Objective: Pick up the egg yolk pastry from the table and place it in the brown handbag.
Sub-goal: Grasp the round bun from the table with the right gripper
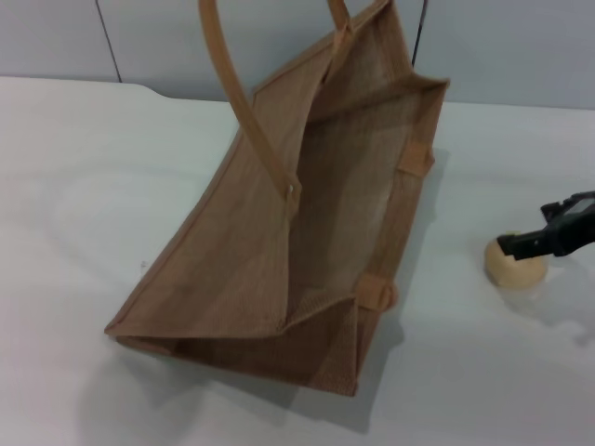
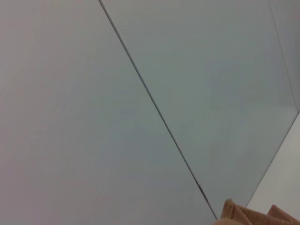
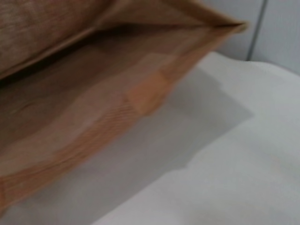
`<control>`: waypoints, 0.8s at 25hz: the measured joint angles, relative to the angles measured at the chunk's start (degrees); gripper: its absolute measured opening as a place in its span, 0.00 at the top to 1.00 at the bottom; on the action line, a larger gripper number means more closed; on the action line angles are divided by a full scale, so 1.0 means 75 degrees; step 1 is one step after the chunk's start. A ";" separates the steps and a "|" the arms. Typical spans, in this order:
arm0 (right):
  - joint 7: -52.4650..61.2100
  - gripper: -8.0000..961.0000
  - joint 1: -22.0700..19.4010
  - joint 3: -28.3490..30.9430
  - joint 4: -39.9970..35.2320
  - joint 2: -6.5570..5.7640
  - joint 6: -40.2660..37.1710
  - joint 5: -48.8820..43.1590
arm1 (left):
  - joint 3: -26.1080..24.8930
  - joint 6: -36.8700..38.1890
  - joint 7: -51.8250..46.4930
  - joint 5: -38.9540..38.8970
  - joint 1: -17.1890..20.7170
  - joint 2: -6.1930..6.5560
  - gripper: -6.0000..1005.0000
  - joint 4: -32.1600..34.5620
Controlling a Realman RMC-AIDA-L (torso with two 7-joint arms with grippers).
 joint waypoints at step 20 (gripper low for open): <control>0.0285 0.11 0.0710 -0.0262 0.0977 -0.0038 0.0138 -0.0541 | 0.0049 0.0011 0.0004 0.0003 -0.0018 -0.0011 0.89 -0.0087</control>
